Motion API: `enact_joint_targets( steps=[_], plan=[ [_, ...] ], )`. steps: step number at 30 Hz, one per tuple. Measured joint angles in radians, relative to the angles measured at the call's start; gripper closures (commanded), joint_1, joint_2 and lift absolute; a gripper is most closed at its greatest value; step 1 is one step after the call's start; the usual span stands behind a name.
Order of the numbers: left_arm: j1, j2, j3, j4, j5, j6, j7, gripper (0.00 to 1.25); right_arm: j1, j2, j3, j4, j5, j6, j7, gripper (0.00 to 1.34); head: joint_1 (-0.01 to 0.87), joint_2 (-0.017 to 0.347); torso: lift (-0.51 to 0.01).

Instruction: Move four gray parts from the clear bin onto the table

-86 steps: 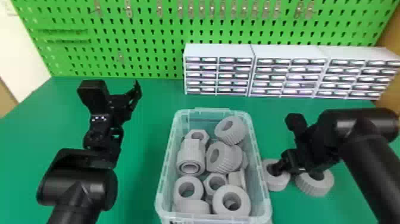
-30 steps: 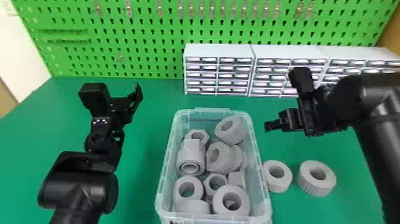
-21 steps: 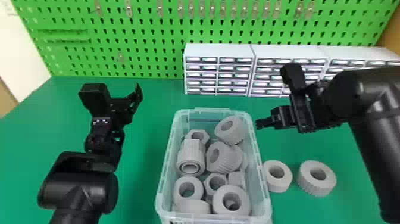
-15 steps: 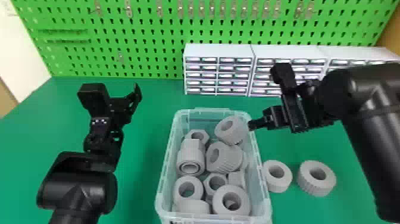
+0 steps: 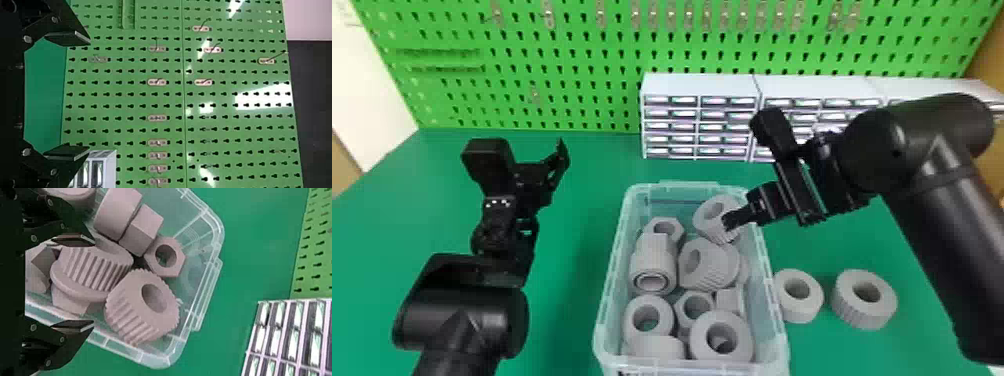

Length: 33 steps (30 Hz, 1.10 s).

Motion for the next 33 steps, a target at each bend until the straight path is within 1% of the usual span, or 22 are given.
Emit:
enact_joint_targets(
  steps=[5,12,18,25,33],
  plan=[
    [-0.001,0.000,0.001,-0.005,0.000,0.000,0.000,0.30,-0.008,-0.001,0.028,0.003,-0.016,-0.005,0.000,0.52,0.693,0.072,-0.052],
    [-0.002,0.000,0.000,-0.006,0.000,0.000,0.000,0.30,-0.010,0.001,0.043,0.011,-0.024,-0.028,0.000,0.52,0.693,0.072,-0.052],
    [-0.005,0.000,-0.003,-0.006,0.001,0.000,0.000,0.30,-0.013,0.007,0.046,0.045,-0.024,-0.066,0.000,0.52,0.693,0.072,-0.052],
    [-0.008,0.000,-0.004,-0.006,0.001,0.000,0.001,0.29,-0.039,0.015,0.060,0.097,-0.013,-0.081,0.000,0.52,0.693,0.072,-0.052],
    [-0.010,0.000,-0.001,-0.006,0.001,0.000,0.000,0.30,-0.053,0.019,0.091,0.117,-0.040,-0.085,0.000,0.52,0.693,0.072,-0.052]
  ],
)
